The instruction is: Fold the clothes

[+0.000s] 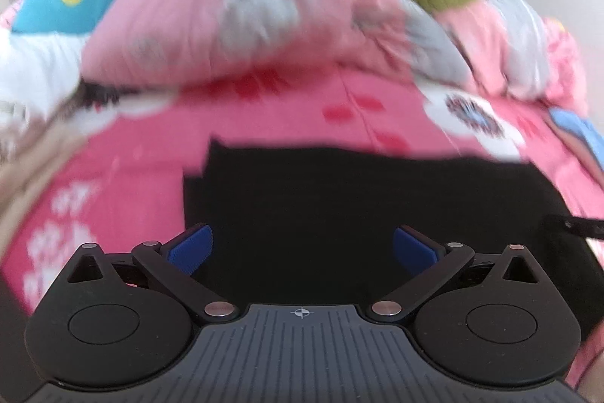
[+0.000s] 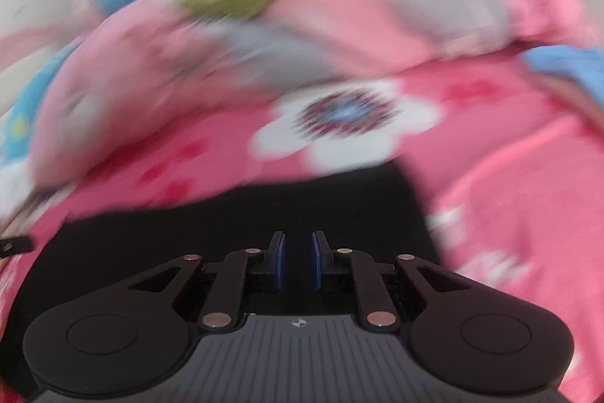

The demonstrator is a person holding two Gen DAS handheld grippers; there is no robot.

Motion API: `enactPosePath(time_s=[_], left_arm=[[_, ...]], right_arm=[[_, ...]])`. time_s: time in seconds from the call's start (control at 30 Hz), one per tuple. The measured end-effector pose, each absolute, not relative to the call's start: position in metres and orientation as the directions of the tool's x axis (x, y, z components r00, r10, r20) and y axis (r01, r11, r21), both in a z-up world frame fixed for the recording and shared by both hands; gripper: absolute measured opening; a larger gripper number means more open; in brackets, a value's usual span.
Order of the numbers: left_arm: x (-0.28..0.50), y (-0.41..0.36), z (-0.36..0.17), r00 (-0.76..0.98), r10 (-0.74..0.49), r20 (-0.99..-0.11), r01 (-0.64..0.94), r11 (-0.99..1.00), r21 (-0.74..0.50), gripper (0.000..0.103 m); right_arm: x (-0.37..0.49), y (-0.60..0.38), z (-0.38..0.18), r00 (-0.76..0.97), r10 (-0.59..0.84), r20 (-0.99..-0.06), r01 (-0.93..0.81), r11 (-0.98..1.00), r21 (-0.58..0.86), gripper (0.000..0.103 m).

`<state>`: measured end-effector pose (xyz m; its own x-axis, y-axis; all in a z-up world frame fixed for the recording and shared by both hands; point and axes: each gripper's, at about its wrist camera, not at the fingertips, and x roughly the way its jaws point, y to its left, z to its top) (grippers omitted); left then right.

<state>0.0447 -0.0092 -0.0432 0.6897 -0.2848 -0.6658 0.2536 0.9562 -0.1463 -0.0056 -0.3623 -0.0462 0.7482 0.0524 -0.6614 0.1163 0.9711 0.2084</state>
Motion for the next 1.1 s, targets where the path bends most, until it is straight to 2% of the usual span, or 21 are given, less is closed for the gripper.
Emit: enactPosePath(time_s=[0.13, 0.3, 0.4, 0.6, 0.73, 0.83, 0.97, 1.1], left_arm=[[0.020, 0.004, -0.065, 0.672, -0.247, -0.698, 0.213, 0.967, -0.137, 0.103], [0.000, 0.024, -0.056, 0.710, -0.251, -0.658, 0.192, 0.968, -0.163, 0.103], [-0.010, 0.014, -0.051, 0.719, -0.276, -0.637, 0.238, 0.960, -0.147, 0.103], [-0.035, -0.015, -0.069, 0.705, -0.258, -0.661, 0.316, 0.948, -0.032, 0.103], [-0.053, -0.011, -0.077, 0.713, -0.243, -0.658, 0.332, 0.943, 0.012, 0.103], [-0.060, -0.001, -0.079, 0.710, -0.248, -0.659, 0.341, 0.940, 0.013, 0.103], [-0.066, 0.006, -0.080, 0.703, -0.254, -0.665, 0.337, 0.942, -0.003, 0.103], [-0.067, 0.006, -0.080, 0.700, -0.246, -0.670, 0.324, 0.946, -0.009, 0.103]], right_arm=[[-0.033, -0.379, -0.055, 0.715, -0.023, -0.699, 0.196, 0.966, 0.169, 0.014], [-0.085, -0.427, -0.044, 0.650, -0.281, -0.706, 0.451, 0.891, 0.061, 0.015], [-0.092, -0.411, -0.031, 0.711, -0.229, -0.665, 0.406, 0.906, 0.122, 0.015], [-0.059, -0.315, -0.038, 0.752, -0.026, -0.659, 0.115, 0.989, 0.092, 0.015], [-0.071, -0.312, -0.055, 0.710, -0.049, -0.703, 0.106, 0.994, 0.038, 0.015], [-0.106, -0.332, -0.050, 0.698, -0.044, -0.715, 0.139, 0.988, 0.075, 0.015], [-0.139, -0.349, -0.042, 0.645, -0.117, -0.755, 0.170, 0.985, -0.007, 0.017], [-0.132, -0.358, -0.024, 0.686, -0.161, -0.710, 0.209, 0.978, -0.020, 0.017]])
